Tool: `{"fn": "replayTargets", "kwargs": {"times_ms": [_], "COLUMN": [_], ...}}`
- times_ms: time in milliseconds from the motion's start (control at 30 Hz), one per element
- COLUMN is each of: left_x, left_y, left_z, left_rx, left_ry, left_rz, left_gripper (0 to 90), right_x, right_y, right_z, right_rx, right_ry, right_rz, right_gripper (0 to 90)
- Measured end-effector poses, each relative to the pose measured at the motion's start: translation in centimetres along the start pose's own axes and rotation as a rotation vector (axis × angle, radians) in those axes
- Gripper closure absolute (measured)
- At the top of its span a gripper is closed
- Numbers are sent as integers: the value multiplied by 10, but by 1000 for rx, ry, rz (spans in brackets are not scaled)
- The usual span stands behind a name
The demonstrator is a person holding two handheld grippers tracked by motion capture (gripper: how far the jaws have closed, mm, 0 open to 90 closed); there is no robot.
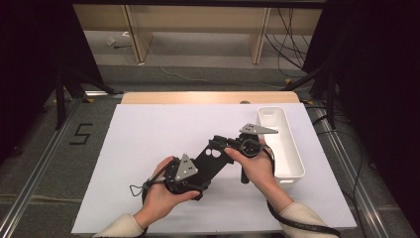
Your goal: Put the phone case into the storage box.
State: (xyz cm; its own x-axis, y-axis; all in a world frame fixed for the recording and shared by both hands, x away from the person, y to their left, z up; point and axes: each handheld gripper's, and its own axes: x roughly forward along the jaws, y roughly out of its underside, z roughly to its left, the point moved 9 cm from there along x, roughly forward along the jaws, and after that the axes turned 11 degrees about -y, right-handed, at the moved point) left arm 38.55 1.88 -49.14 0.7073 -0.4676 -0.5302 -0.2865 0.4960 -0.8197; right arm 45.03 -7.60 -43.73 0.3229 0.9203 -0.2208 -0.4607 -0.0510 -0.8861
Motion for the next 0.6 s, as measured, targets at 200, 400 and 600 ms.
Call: {"fn": "replayTargets", "kwargs": {"times_ms": [200, 400, 600], "left_x": [4, 5, 1], "left_y": [3, 1, -1], "left_z": [-2, 3, 14], "left_rx": [7, -23, -104], "left_ry": [-1, 13, 77], "left_rz": [8, -18, -35], "left_gripper": [140, 211, 267], "right_x": [1, 3, -2], "right_y": [-3, -5, -8], "right_z": [11, 22, 30], "right_rx": [-20, -135, -178], "right_ry": [-21, 0, -73], "right_rz": [-9, 44, 111], "right_gripper": [738, 778, 778]}}
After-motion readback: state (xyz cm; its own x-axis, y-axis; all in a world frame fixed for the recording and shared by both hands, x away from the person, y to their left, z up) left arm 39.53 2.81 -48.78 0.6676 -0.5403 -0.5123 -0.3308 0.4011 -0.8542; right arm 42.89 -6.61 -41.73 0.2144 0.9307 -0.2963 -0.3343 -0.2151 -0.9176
